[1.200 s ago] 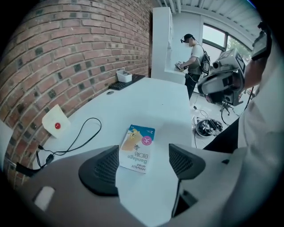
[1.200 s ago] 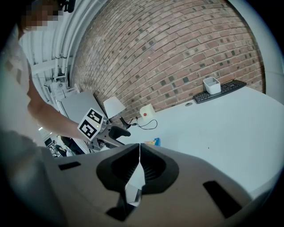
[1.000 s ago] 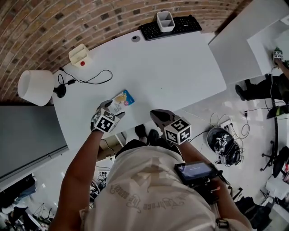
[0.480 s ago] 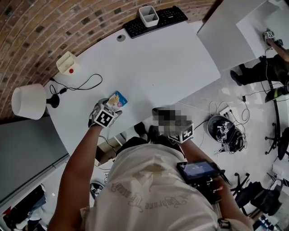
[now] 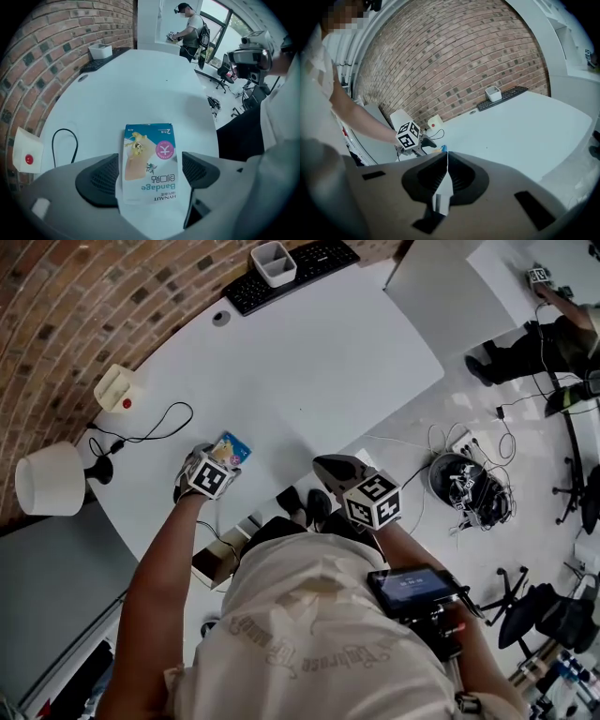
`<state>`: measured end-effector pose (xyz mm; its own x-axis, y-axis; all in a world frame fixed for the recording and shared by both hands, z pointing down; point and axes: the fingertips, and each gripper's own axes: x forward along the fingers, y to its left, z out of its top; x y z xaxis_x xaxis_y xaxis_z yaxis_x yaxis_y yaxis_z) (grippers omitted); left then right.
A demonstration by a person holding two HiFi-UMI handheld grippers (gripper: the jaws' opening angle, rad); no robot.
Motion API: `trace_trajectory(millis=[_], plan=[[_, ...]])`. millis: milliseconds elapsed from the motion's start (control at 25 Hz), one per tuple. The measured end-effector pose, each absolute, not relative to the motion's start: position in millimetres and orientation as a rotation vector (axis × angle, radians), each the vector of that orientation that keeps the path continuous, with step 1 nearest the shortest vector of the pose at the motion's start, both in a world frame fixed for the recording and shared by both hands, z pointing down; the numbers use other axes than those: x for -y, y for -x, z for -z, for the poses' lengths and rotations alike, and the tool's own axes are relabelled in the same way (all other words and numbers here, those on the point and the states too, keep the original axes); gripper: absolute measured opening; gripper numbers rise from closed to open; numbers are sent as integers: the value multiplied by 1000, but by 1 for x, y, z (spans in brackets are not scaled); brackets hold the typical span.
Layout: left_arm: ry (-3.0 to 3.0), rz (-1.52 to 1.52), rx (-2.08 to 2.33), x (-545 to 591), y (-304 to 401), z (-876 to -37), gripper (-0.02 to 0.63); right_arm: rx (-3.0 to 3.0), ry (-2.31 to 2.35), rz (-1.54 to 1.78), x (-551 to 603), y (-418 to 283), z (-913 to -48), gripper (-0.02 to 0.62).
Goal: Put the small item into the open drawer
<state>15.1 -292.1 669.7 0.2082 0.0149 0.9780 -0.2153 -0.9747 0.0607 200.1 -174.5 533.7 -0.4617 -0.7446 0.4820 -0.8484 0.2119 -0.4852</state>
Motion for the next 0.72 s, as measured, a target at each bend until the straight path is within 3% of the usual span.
trace_trajectory(millis=[280, 720], plan=[[-2296, -2029, 152, 321, -12, -670, 403, 2307, -1578, -1099, 181, -202, -532, 6], [-2234, -1959, 83, 292, -23, -685, 403, 2304, -1583, -1104, 175, -206, -536, 6]])
